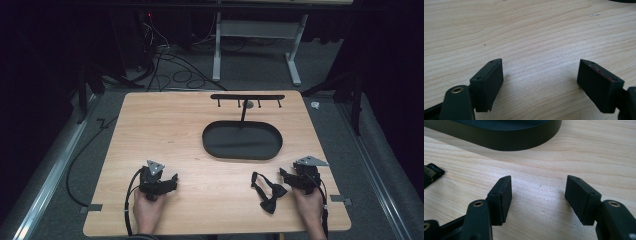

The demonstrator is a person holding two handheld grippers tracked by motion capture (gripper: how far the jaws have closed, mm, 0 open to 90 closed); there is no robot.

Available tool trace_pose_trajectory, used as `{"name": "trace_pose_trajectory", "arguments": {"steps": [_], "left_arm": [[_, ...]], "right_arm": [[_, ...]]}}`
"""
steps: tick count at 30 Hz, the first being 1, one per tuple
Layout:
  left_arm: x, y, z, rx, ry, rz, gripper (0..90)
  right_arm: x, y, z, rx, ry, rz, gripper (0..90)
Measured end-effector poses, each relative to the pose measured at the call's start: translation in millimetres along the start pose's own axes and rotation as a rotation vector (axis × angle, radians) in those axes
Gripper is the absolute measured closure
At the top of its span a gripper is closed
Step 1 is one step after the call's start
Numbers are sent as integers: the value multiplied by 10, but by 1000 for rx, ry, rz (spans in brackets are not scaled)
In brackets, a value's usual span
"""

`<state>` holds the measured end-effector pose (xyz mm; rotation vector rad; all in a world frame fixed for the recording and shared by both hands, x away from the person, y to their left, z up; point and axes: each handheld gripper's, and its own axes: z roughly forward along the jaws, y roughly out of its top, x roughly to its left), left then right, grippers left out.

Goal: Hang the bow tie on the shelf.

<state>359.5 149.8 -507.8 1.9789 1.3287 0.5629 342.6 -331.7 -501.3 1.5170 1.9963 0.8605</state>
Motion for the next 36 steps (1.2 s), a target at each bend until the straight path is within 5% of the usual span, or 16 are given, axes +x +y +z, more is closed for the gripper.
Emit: {"name": "trace_pose_trajectory", "arguments": {"steps": [36], "left_arm": [[-1,-3,-4,0,0,-2,215]], "right_arm": [[41,-19,-23,-7,-5,0,475]]}}
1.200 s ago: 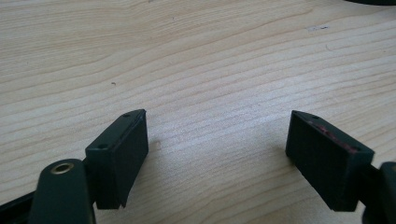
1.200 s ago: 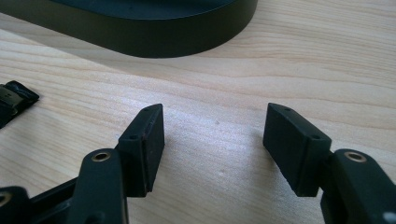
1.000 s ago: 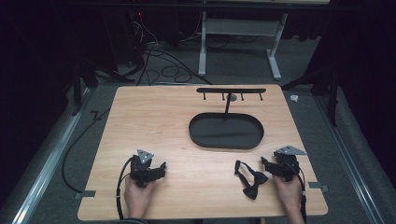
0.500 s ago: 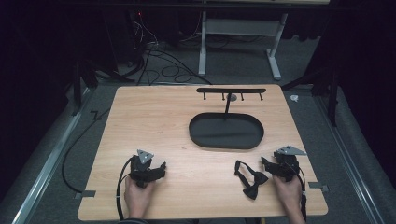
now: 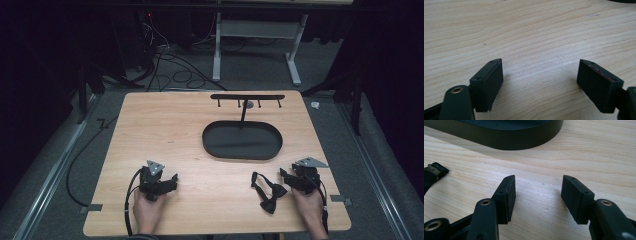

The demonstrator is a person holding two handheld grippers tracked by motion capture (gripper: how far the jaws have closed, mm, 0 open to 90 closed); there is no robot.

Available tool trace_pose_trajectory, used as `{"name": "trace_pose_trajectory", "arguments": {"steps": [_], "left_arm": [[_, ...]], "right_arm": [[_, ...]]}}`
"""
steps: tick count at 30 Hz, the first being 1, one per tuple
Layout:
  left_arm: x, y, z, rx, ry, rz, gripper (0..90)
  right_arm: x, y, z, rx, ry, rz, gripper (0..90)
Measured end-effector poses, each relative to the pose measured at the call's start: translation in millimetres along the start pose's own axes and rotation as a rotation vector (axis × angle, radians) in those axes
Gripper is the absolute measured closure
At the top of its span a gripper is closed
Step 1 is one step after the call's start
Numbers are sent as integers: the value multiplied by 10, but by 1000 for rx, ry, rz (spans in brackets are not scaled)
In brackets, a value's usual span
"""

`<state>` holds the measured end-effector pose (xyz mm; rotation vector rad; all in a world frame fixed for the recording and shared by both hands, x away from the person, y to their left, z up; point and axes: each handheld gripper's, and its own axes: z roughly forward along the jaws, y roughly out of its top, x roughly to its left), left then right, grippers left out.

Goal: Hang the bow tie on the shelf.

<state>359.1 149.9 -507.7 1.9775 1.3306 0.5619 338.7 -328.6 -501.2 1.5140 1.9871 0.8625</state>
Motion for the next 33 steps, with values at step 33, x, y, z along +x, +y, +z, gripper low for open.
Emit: {"name": "trace_pose_trajectory", "arguments": {"steps": [33], "left_arm": [[2,1,-2,3,-2,2,214]], "right_arm": [[155,11,-338,-81,145,-18,608]]}}
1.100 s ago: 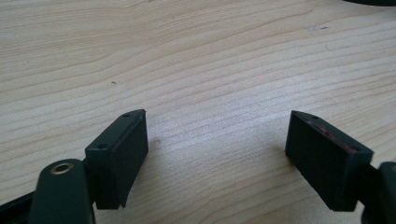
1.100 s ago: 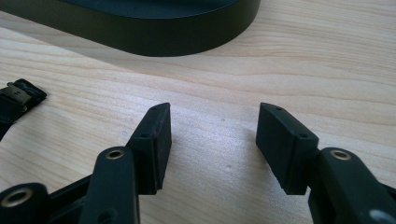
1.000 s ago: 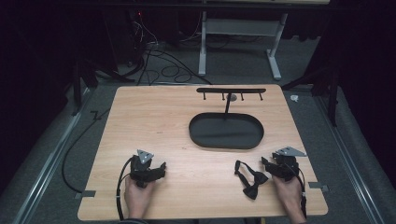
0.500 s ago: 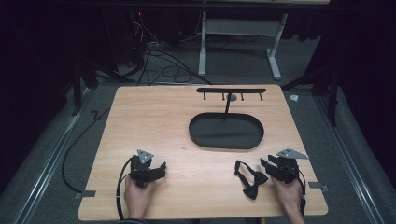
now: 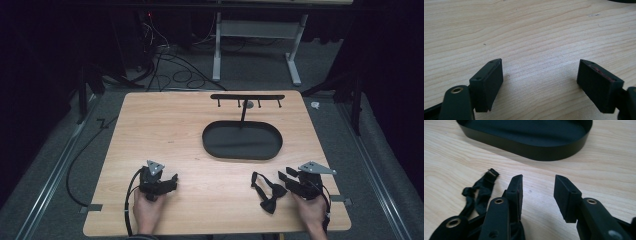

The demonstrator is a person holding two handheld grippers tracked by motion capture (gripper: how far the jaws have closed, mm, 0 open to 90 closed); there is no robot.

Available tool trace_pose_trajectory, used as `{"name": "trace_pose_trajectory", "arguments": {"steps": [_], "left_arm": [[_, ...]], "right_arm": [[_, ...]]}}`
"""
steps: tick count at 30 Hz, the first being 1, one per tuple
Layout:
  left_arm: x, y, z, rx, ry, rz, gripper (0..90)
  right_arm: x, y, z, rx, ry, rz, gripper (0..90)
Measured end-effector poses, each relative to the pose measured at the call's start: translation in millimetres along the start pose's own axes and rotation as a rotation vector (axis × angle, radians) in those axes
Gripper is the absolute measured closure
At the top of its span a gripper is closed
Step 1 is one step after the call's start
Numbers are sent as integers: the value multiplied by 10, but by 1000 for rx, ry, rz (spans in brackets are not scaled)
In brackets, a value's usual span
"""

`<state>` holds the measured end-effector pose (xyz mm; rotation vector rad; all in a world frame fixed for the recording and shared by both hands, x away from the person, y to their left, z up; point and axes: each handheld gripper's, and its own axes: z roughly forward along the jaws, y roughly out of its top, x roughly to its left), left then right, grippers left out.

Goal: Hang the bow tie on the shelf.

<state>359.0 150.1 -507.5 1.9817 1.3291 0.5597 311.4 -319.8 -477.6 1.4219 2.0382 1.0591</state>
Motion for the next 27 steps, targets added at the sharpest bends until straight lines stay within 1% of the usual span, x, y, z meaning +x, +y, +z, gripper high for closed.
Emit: {"name": "trace_pose_trajectory", "arguments": {"steps": [2,5,8,13,17,18,21,27], "left_arm": [[0,0,0,0,0,0,214],[0,0,0,0,0,0,214],[0,0,0,0,0,0,214],[-1,0,1,-1,1,0,213],[-1,0,1,-1,0,0,214],[-1,0,1,-1,1,0,214],[-1,0,1,-1,1,0,214],[-1,0,1,-1,1,1,214]], "right_arm": [[25,8,-11,1,16,3,608],[55,31,-30,1,26,1,609],[94,67,-65,-5,52,7,611],[171,106,-76,3,82,-19,614],[225,150,-58,10,101,-38,615],[238,160,-49,12,112,-39,614],[280,184,-18,23,130,-63,614],[335,231,70,45,151,-78,617]]}}
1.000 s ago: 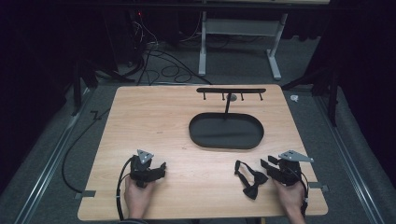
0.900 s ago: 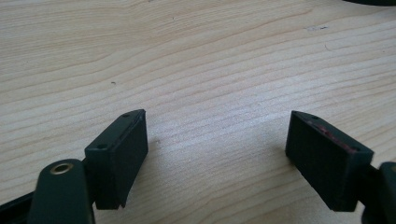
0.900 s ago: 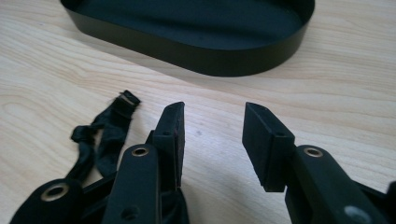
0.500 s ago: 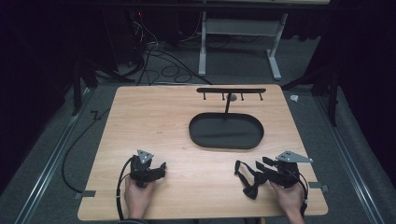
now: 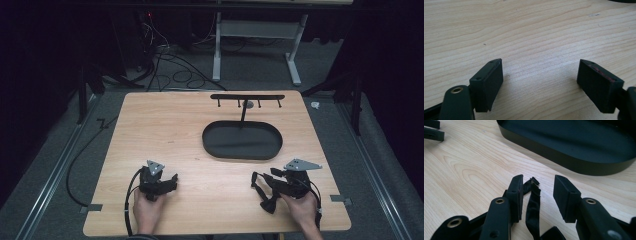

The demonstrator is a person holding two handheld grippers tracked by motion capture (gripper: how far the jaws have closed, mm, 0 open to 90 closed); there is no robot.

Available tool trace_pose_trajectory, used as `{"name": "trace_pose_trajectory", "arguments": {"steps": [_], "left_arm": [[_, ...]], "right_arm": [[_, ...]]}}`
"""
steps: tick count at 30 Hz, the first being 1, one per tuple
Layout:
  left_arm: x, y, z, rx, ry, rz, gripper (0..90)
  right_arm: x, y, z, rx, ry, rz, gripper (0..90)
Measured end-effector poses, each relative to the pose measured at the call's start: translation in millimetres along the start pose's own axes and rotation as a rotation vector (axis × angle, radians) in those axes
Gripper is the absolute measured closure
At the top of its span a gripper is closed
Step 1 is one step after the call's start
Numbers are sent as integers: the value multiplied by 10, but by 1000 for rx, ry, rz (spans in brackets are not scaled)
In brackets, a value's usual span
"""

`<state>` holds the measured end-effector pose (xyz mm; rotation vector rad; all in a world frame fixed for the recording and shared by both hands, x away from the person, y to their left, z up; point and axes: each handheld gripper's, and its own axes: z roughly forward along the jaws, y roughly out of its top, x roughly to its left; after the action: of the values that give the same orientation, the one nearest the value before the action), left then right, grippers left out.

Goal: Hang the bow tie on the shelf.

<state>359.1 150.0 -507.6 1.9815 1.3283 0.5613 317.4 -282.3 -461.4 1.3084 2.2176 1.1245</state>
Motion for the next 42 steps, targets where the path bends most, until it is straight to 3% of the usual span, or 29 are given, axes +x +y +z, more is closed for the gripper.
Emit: {"name": "trace_pose_trajectory", "arguments": {"steps": [11,19,30,42], "left_arm": [[1,1,-1,1,0,0,214],[1,0,-1,1,-1,-1,214],[1,0,-1,1,-1,0,214],[1,0,-1,1,-1,-1,214]], "right_arm": [[5,49,195,57,7,-7,636],[-29,25,339,109,3,-3,703],[-50,-24,409,148,-12,-13,812],[-37,-24,376,140,-24,-34,875]]}}
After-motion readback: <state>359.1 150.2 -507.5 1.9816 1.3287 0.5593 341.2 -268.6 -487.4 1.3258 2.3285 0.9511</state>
